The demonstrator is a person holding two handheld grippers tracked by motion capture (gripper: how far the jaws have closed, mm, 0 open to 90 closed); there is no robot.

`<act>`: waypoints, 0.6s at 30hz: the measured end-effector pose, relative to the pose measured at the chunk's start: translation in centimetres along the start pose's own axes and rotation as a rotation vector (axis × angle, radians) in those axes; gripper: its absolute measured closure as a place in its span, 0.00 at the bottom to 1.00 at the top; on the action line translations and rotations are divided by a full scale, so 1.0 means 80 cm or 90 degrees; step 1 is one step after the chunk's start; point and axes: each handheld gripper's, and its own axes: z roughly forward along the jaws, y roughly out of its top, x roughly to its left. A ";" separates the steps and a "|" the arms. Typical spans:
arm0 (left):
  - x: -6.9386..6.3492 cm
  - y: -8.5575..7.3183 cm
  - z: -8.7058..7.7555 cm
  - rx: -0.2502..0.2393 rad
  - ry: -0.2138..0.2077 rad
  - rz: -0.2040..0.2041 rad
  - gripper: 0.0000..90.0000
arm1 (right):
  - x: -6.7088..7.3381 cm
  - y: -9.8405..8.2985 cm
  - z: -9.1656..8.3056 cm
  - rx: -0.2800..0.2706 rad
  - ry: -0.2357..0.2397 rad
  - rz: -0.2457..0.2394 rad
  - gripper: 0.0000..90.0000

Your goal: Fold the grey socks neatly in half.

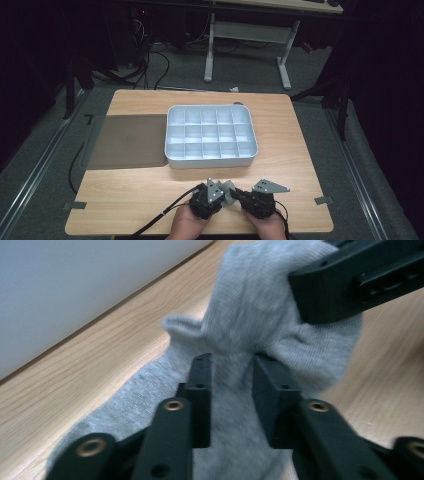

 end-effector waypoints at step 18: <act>0.074 -0.050 -0.044 -0.017 -0.054 -0.168 0.58 | -0.003 0.000 -0.006 0.008 -0.024 -0.007 0.95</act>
